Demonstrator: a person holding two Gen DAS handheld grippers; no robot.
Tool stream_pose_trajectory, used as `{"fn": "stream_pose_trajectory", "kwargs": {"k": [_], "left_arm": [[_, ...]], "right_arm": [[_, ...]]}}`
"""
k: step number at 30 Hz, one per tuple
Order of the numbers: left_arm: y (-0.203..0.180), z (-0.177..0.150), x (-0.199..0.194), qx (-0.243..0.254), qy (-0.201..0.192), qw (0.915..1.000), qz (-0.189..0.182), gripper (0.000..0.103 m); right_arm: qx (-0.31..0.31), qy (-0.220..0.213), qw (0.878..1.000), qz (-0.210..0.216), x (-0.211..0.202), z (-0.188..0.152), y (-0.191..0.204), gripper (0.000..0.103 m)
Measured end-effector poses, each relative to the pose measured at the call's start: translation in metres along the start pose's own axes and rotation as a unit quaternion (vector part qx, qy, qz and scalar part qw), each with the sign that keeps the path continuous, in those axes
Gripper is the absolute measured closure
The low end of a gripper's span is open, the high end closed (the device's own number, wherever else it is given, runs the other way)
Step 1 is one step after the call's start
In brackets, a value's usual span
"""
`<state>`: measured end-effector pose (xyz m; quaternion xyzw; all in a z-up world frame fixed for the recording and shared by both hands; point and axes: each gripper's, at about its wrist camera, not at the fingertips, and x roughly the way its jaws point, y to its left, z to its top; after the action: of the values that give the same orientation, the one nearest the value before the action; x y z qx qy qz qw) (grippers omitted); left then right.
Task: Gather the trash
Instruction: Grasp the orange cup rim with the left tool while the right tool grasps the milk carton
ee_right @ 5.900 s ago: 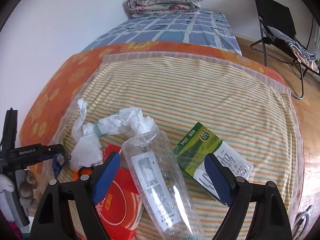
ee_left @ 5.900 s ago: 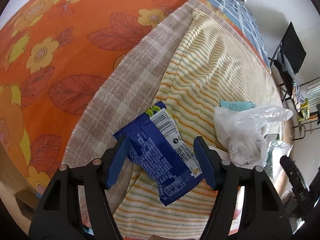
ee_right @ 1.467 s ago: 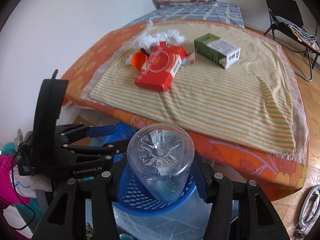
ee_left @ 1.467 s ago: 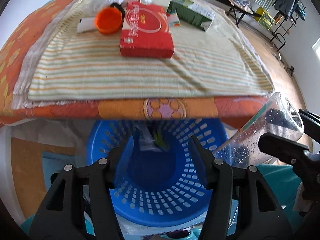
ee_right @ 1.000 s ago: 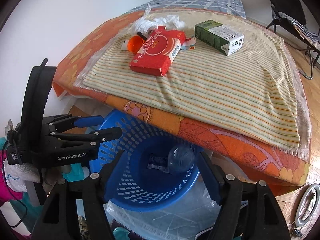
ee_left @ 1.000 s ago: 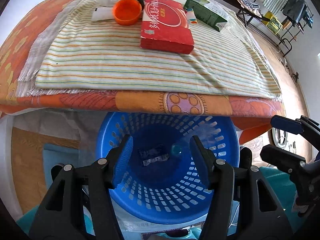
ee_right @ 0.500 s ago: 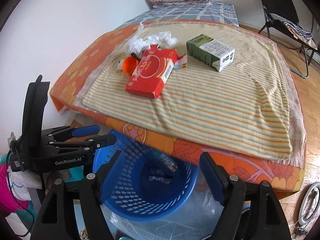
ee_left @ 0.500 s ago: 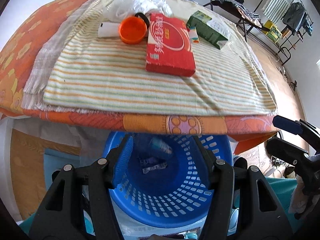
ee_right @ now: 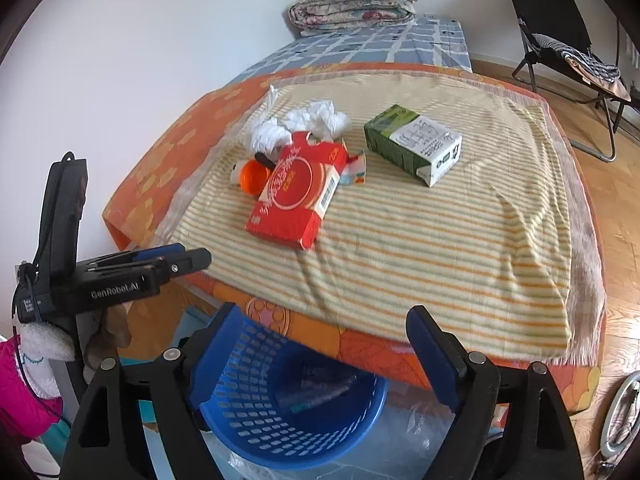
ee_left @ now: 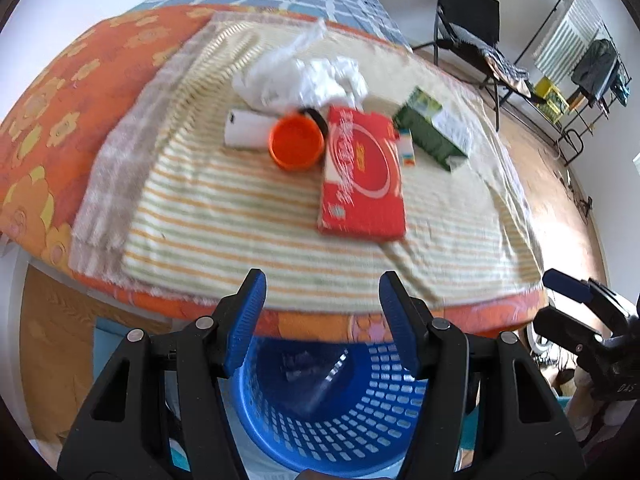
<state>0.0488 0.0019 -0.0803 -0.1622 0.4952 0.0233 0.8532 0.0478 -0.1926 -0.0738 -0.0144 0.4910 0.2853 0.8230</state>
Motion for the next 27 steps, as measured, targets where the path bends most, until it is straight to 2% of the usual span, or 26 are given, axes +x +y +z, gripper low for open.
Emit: {"fn": "stream_pose_trajectory", "kwargs": {"k": [6, 11, 19, 23, 25, 27], "left_arm": [[0.011, 0.025, 0.004, 0.001, -0.011, 0.9997, 0.019, 0.043], [0.021, 0.043, 0.010, -0.010, -0.014, 0.9996, 0.022, 0.043], [0.023, 0.065, 0.028, -0.009, -0.004, 0.9999, 0.011, 0.043], [0.021, 0.070, 0.039, -0.002, 0.002, 1.0000, 0.007, 0.043], [0.023, 0.074, 0.046, -0.006, 0.006, 0.9999, 0.008, 0.046], [0.027, 0.078, 0.052, -0.012, 0.012, 0.9998, 0.006, 0.053]], "right_arm": [[0.014, -0.003, 1.000, 0.004, 0.004, 0.017, -0.008, 0.017], [0.012, -0.012, 1.000, 0.007, 0.005, 0.038, -0.015, 0.017], [-0.017, -0.029, 0.999, -0.034, 0.021, 0.084, -0.033, 0.011], [0.000, -0.035, 0.999, -0.038, 0.034, 0.111, -0.054, 0.011], [0.009, -0.033, 0.999, -0.035, 0.039, 0.121, -0.063, 0.004], [0.021, -0.038, 0.998, -0.035, 0.046, 0.132, -0.075, 0.003]]}}
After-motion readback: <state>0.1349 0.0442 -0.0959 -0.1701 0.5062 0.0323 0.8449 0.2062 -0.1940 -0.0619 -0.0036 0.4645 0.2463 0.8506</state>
